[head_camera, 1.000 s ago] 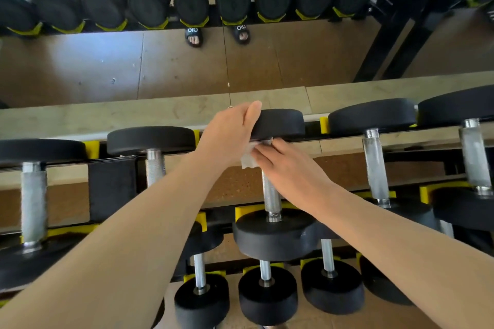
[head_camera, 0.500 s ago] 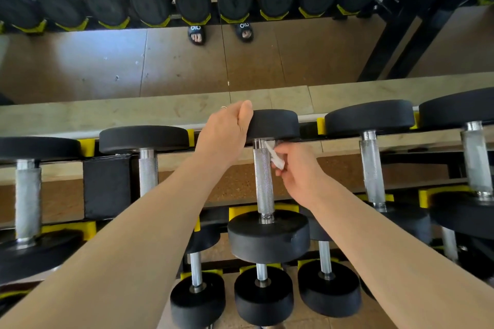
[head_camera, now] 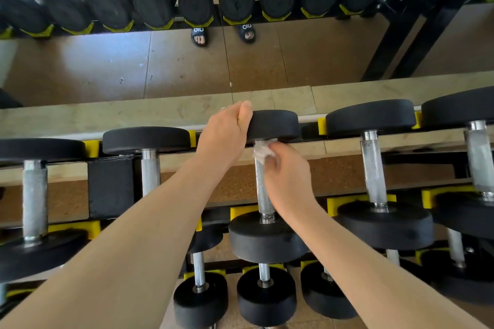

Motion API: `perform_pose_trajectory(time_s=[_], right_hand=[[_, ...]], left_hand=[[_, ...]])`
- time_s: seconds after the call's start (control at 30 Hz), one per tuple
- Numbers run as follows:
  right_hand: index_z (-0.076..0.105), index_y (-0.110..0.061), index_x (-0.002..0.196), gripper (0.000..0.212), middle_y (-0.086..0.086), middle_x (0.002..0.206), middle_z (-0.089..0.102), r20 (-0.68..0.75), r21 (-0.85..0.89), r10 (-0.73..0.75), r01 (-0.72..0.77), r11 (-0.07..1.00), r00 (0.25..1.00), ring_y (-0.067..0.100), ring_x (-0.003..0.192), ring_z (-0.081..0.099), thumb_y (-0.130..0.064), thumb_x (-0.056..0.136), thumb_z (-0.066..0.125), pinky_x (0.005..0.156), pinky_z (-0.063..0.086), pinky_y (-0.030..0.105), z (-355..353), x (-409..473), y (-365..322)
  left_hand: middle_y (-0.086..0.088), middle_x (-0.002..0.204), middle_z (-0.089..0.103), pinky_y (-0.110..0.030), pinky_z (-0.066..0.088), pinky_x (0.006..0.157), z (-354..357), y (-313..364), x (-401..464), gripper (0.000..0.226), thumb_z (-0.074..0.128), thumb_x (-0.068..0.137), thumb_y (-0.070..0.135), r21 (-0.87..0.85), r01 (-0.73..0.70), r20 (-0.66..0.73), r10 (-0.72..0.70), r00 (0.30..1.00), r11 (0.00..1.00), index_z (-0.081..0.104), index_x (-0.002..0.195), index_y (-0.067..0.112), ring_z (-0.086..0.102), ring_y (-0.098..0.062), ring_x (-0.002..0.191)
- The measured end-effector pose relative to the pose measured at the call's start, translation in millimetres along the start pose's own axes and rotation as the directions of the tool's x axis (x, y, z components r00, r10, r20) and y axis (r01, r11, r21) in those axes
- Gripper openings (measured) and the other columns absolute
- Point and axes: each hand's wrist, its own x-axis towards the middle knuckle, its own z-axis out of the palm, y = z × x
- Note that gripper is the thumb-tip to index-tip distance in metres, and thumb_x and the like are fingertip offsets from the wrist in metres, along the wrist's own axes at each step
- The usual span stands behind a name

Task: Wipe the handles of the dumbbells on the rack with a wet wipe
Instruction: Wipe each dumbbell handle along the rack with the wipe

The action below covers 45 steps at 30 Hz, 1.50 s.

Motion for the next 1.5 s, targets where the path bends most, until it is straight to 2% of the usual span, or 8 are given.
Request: perform_pose_trajectory(time_s=[0.1,0.23,0.4,0.53,0.67,0.87,1.03,1.5], right_hand=[[0.064,-0.013,0.119,0.03,0.0,0.121,0.06,0.168,-0.289,-0.482,0.511,0.81,0.86,0.012,0.11,0.053,-0.01,0.089,0.063,0.098,0.045,0.021,-2,-4,4],[0.058,-0.015,0.13,0.045,0.001,0.138,0.054,0.544,-0.51,-0.452,0.707,0.491,0.707,0.022,0.124,0.047,-0.014,0.086,0.067,0.106,0.043,0.036,-11,14,15],[0.057,-0.014,0.131,0.052,0.0,0.137,0.055,0.567,-0.398,-0.496,0.746,0.534,0.657,0.017,0.121,0.05,-0.011,0.081,0.072,0.1,0.047,0.03,-46,8,36],[0.059,-0.016,0.13,0.033,-0.002,0.115,0.062,0.172,-0.157,0.009,0.018,0.987,0.985,0.008,0.099,0.056,-0.015,0.097,0.053,0.089,0.045,0.019,-43,13,38],[0.063,-0.002,0.108,0.02,0.009,0.079,0.054,0.446,0.242,0.577,-0.713,0.658,0.684,0.017,0.069,0.047,-0.012,0.097,0.05,0.066,0.044,0.031,-13,12,15],[0.064,-0.014,0.115,0.024,-0.005,0.089,0.062,0.243,-0.122,-0.028,0.059,0.991,0.97,0.0,0.066,0.054,-0.014,0.1,0.045,0.054,0.042,0.009,-36,-23,-5],[0.07,-0.021,0.098,0.028,0.001,0.101,0.066,0.803,-0.294,-0.047,0.462,0.837,0.595,0.012,0.095,0.051,-0.024,0.099,0.043,0.087,0.048,0.029,-29,-14,1],[0.073,-0.027,0.081,0.028,-0.001,0.064,0.062,0.665,-0.13,-0.036,0.163,0.978,0.746,0.006,0.052,0.047,-0.038,0.097,0.053,0.056,0.037,0.027,-51,-35,45]], left_hand=[[-0.01,0.079,0.052,-0.052,0.05,0.074,-1,2,-1,0.033,0.026,0.109,0.027,0.006,-0.012,0.012,0.012,1.0,1.0,0.044,0.085,0.013,0.056,-0.033,0.081],[-0.004,0.072,0.047,-0.04,0.045,0.066,1,-1,1,0.037,0.024,0.11,0.031,0.034,-0.023,0.009,0.023,1.0,0.999,0.041,0.079,0.019,0.051,-0.025,0.073],[-0.003,0.069,0.048,-0.037,0.041,0.064,3,-3,3,0.043,0.021,0.11,0.037,0.003,-0.004,0.007,0.004,1.0,1.0,0.04,0.074,0.023,0.049,-0.023,0.07],[-0.008,0.074,0.054,-0.04,0.048,0.068,4,-6,3,0.047,0.02,0.11,0.041,-0.018,0.019,0.001,-0.019,1.0,1.0,0.05,0.081,0.017,0.055,-0.024,0.073],[-0.003,0.07,0.048,-0.037,0.043,0.064,3,-4,2,0.045,0.02,0.11,0.038,0.001,0.007,0.001,-0.007,1.0,1.0,0.042,0.074,0.024,0.049,-0.019,0.067],[-0.002,0.069,0.047,-0.035,0.039,0.061,4,-4,1,0.045,0.021,0.11,0.039,-0.011,0.014,-0.008,-0.014,1.0,1.0,0.041,0.072,0.025,0.047,-0.018,0.066],[-0.003,0.067,0.043,-0.037,0.038,0.062,2,-2,1,0.046,0.023,0.11,0.039,-0.019,0.024,-0.002,-0.024,1.0,1.0,0.04,0.071,0.021,0.044,-0.021,0.065],[0.0,0.066,0.041,-0.033,0.034,0.058,0,1,-1,0.044,0.021,0.11,0.034,-0.024,0.012,0.015,-0.012,1.0,1.0,0.037,0.071,0.025,0.042,-0.016,0.064]])
